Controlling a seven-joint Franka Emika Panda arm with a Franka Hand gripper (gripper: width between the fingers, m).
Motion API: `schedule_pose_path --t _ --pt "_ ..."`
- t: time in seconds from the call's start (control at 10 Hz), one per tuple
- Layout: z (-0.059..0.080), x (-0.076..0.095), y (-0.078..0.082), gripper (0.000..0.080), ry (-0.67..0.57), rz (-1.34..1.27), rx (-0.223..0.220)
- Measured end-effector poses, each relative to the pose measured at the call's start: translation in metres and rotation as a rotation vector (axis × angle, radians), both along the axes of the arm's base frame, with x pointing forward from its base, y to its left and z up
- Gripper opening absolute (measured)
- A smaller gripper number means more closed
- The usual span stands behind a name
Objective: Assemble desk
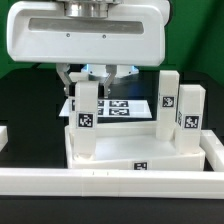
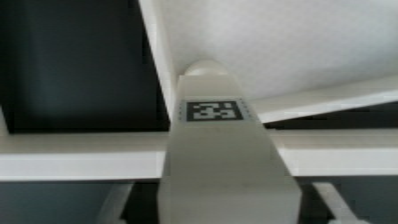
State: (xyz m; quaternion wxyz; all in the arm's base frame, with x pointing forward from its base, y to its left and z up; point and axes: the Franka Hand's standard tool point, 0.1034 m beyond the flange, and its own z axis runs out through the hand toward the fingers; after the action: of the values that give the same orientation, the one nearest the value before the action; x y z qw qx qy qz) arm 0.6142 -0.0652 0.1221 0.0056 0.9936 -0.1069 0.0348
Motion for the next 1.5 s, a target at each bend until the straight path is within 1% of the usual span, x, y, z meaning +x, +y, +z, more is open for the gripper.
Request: schedule_pose_path --t 0.2,0.4,0.5,0.7,0.8,0.9,1.0,1.1,1.3,1.5 --pt "-0.001 0.0 0.002 0.029 -0.006 -0.262 0.035" --pt "-0.001 0.004 0.008 0.029 -0.025 -0.443 0.061" --pt "-0.001 0.004 0.01 0.029 -0.025 -0.508 0.07" --pt "-0.001 0.004 0.01 0.029 -0.024 -0.491 0.069" --pt "-0.001 0.004 0.011 0.0391 -0.023 -0.466 0.061" --pt "-0.002 0.004 0.013 0.0529 -0.021 -0.435 0.053" --pt "-0.002 0.004 0.015 0.0529 -0.02 -0.363 0.044" --pt "-0.002 0.004 0.018 0.0628 -0.02 -0.269 0.028" --pt "-0.003 0.005 0.023 0.0643 -0.023 -0.086 0.011" --pt "-0.003 0.005 0.023 0.0649 -0.023 0.085 -0.005"
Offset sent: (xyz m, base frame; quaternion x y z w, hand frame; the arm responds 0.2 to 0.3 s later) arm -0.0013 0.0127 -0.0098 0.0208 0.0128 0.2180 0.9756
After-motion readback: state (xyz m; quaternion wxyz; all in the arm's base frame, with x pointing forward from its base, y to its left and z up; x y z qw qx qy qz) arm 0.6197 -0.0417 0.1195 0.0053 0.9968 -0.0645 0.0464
